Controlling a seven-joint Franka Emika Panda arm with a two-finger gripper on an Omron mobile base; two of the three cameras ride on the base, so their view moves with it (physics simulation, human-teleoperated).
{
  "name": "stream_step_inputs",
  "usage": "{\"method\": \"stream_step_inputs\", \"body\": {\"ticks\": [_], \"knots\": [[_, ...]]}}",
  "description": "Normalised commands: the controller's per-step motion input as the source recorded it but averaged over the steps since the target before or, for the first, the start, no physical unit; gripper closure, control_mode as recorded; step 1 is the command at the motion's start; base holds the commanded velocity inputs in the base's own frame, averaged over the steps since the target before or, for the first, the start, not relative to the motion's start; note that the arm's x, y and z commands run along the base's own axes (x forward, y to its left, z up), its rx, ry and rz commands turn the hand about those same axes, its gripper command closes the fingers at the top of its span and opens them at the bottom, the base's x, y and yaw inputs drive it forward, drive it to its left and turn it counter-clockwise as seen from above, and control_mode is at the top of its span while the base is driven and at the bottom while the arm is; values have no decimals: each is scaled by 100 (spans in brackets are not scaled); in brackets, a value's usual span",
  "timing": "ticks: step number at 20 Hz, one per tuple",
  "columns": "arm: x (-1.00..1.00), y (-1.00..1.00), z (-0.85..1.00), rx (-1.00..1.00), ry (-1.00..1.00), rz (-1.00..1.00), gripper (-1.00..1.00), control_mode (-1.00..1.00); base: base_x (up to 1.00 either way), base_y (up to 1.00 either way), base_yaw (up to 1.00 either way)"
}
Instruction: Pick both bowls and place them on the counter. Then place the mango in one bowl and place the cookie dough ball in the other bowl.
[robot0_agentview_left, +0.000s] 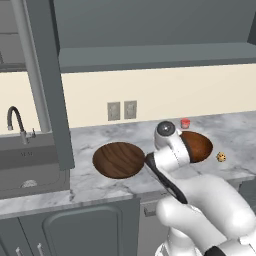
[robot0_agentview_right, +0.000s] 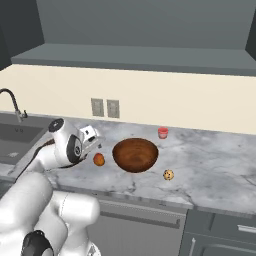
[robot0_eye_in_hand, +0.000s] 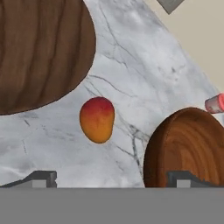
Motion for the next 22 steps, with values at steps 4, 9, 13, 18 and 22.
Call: {"method": "stream_step_inputs", "body": {"ticks": [4, 9, 13, 18, 22], "knots": [[28, 1, -28, 0, 14, 1, -100, -100, 0, 0, 0], [22, 2, -23, 0, 10, 1, -100, -100, 0, 0, 0], [21, 4, -20, 0, 6, 0, -100, -100, 0, 0, 0], [15, 0, -28, 0, 2, 1, -100, -100, 0, 0, 0], [0, 0, -28, 0, 1, 2, -100, -100, 0, 0, 0]]}}
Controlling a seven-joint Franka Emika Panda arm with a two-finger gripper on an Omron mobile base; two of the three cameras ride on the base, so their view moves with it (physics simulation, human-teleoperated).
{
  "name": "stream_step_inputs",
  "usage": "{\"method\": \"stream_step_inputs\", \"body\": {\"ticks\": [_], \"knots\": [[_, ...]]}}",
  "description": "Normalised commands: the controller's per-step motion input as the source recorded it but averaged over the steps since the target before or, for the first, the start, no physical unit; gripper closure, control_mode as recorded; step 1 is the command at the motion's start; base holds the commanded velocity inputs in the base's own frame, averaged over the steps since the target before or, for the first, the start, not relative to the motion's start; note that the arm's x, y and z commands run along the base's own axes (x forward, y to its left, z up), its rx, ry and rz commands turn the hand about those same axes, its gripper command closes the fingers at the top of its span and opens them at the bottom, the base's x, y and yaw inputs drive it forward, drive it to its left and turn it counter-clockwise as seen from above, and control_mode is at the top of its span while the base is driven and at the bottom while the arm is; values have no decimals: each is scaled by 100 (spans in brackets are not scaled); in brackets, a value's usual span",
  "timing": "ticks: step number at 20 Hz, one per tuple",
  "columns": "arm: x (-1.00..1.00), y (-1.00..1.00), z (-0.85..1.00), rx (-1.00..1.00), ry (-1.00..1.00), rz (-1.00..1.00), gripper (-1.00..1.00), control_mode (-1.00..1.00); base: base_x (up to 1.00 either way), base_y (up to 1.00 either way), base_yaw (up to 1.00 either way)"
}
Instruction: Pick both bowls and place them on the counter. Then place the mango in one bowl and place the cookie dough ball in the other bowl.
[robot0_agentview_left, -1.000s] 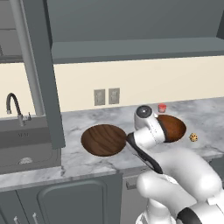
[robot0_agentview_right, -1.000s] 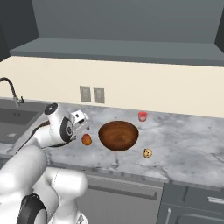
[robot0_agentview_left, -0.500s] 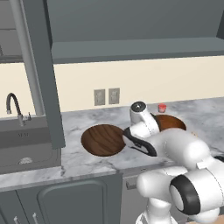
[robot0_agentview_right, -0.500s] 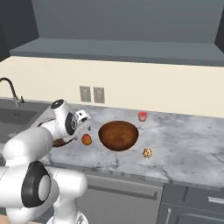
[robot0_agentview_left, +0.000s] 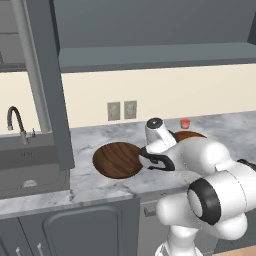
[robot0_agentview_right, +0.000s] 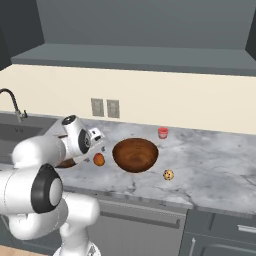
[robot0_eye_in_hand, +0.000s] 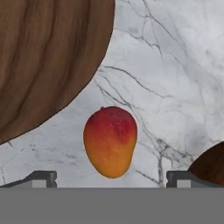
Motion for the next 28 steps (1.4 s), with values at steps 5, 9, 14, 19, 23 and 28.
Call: {"method": "stream_step_inputs", "body": {"ticks": [5, 9, 14, 19, 23, 28], "knots": [[2, 0, -24, 0, 1, 2, -100, -100, 0, 0, 0], [8, 0, -21, 0, 0, 3, -100, -100, 0, 0, 0], [4, -4, -8, 1, 0, 2, -100, -100, 0, 0, 0], [6, 0, -9, 2, 0, 2, -100, -100, 0, 0, 0], [10, 0, -19, 0, 1, 2, -100, -100, 0, 0, 0], [17, 0, -24, 0, 2, 2, -100, -100, 0, 0, 0]]}}
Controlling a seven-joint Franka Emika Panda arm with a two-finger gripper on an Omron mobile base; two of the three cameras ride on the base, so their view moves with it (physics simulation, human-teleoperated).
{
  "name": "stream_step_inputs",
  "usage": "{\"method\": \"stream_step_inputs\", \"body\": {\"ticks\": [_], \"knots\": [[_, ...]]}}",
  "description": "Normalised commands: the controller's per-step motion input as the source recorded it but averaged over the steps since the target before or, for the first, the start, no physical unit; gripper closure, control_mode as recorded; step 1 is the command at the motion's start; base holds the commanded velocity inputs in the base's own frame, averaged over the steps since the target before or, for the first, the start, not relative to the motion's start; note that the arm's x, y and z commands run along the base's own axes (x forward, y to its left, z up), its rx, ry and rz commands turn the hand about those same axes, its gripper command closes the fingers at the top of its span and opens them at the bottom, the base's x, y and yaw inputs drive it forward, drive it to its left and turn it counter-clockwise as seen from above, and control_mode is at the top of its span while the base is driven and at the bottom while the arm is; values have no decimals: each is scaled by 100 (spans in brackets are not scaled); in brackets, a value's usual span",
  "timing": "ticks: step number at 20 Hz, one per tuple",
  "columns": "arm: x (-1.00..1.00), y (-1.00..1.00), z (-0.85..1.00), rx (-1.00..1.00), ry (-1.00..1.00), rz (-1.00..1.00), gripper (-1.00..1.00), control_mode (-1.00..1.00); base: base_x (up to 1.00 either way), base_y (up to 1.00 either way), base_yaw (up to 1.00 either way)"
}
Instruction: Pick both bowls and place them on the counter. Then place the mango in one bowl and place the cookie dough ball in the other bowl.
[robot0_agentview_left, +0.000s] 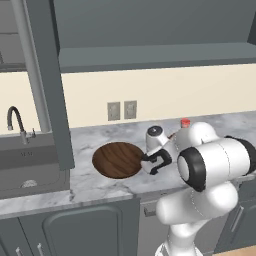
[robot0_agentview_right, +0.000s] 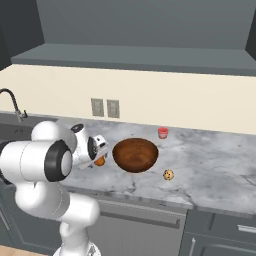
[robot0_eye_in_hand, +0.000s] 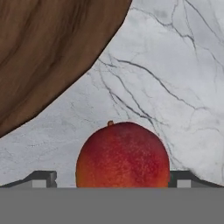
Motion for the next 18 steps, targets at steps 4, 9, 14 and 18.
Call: {"method": "stream_step_inputs", "body": {"ticks": [4, 9, 14, 18], "knots": [[17, 0, -23, 0, 1, 2, -100, -100, 0, 0, 0], [9, 0, -24, 0, 3, 2, 100, -100, 0, 0, 0], [-1, 0, -6, 0, 0, 0, 100, -100, 0, 0, 0], [-32, 0, 12, 0, -5, 0, 100, -100, 0, 0, 0]]}}
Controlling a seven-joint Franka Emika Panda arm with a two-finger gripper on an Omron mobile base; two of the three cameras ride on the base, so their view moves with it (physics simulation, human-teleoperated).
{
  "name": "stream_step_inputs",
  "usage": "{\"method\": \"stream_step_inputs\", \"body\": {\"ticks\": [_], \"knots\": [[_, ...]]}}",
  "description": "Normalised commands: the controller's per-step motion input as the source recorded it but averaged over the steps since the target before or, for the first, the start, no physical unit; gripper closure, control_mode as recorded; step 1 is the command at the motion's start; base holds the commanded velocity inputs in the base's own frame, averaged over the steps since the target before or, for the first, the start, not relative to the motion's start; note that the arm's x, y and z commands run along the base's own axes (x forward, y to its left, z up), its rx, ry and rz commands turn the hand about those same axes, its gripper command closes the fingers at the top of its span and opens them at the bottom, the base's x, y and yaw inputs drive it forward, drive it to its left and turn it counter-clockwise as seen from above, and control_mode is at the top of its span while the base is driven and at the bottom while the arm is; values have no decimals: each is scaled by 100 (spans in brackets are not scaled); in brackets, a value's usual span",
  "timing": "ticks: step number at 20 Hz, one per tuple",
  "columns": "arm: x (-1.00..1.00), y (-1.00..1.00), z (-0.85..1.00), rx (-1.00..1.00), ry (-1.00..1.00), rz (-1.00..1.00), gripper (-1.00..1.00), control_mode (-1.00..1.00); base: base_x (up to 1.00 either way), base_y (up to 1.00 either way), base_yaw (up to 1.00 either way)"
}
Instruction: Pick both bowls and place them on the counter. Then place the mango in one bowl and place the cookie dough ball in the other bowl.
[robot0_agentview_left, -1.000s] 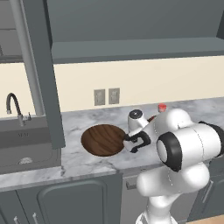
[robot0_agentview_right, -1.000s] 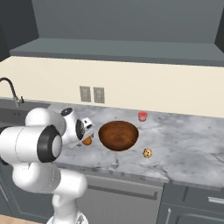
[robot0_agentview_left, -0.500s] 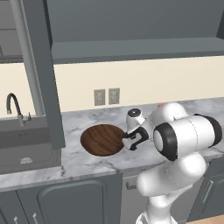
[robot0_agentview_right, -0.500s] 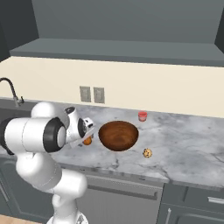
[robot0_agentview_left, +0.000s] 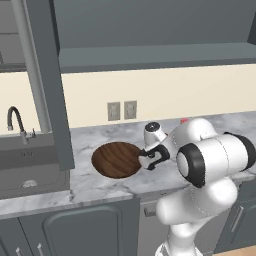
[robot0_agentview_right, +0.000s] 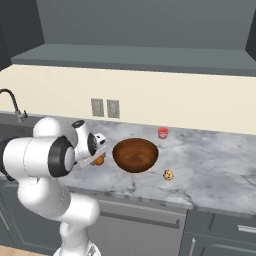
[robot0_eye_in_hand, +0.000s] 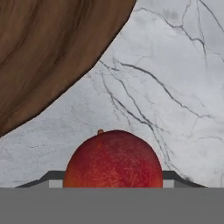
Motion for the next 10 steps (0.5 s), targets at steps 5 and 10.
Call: {"method": "stream_step_inputs", "body": {"ticks": [5, 10], "knots": [[-46, 0, 46, 0, -13, 0, 100, -100, 0, 0, 0], [-28, 8, 73, 0, -12, -2, 100, -100, 0, 0, 0]]}}
